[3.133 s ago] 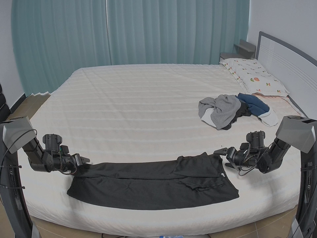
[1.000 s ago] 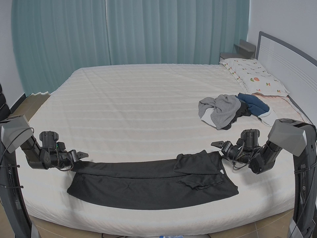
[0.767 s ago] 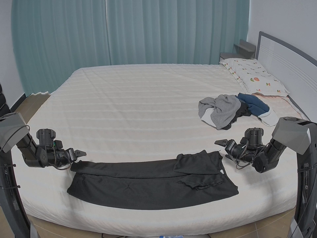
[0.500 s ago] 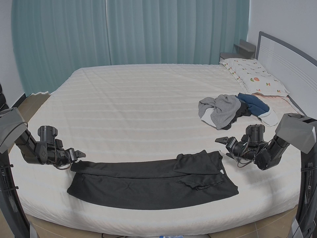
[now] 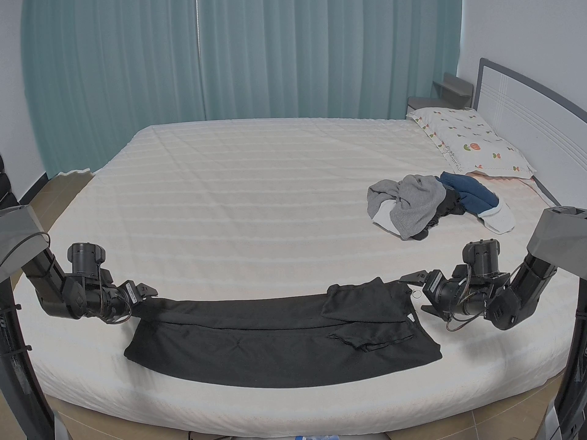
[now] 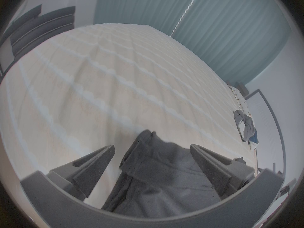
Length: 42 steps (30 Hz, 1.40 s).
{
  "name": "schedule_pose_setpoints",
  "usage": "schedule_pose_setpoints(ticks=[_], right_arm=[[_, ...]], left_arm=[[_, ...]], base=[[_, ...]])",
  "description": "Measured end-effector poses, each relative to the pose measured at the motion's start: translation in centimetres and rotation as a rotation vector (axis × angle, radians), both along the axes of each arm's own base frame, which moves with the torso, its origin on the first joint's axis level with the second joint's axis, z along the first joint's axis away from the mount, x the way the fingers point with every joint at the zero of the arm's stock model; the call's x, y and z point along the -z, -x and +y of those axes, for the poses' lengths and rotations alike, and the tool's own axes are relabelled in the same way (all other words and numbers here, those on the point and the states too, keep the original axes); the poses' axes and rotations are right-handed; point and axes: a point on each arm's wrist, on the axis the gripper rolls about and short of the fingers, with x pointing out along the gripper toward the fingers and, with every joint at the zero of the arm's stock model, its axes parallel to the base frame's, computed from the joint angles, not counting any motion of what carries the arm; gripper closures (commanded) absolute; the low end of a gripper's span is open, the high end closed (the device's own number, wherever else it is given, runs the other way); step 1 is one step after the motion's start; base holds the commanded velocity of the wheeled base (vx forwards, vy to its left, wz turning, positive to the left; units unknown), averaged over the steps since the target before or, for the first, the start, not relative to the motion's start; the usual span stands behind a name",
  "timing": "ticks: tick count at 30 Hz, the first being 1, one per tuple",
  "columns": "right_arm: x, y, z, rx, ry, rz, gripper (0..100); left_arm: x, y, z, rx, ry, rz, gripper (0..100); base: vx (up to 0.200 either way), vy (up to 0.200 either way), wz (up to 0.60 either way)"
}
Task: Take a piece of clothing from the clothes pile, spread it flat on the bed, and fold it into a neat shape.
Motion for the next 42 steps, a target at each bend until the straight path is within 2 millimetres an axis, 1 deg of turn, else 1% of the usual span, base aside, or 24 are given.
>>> schedule_pose_setpoints(ticks=[4,10,15,18,21,25,30,36,42], right_arm=[[-0.7,1.8,0.4,0.004,-0.038,-0.005,0],[-1.2,3.7,1.1,0.015,-0.105,-0.002,0],[-1.0,4.2,2.2,0.029,-0.122,0.021,0],[-0.3,4.1,3.2,0.053,-0.092,0.026,0],[0.5,4.0,4.2,0.062,-0.065,0.033,0],[1.7,3.7,5.5,0.070,-0.027,0.041,0],[2.5,3.8,6.2,0.063,-0.006,0.061,0],[2.9,4.2,6.7,0.055,0.010,0.073,0],[2.6,4.6,6.5,0.070,0.028,0.068,0]], left_arm=[[0.2,1.9,-0.3,-0.013,0.024,0.018,0],[0.2,4.8,-0.9,-0.031,0.072,0.026,0],[0.1,6.2,-1.2,-0.044,0.090,-0.028,0],[0.3,6.9,-1.4,-0.043,0.102,-0.035,0],[0.6,7.1,-1.5,-0.048,0.127,-0.026,0],[1.0,7.3,-1.6,-0.063,0.207,-0.007,0],[1.2,7.3,-1.7,-0.062,0.226,0.006,0],[1.5,7.3,-1.7,-0.062,0.227,0.017,0],[1.7,7.2,-1.9,-0.060,0.224,0.021,0]], base=[[0.000,0.000,0.00],[0.000,0.000,0.00],[0.000,0.000,0.00],[0.000,0.000,0.00],[0.000,0.000,0.00],[0.000,0.000,0.00],[0.000,0.000,0.00],[0.000,0.000,0.00],[-0.033,0.000,0.00]])
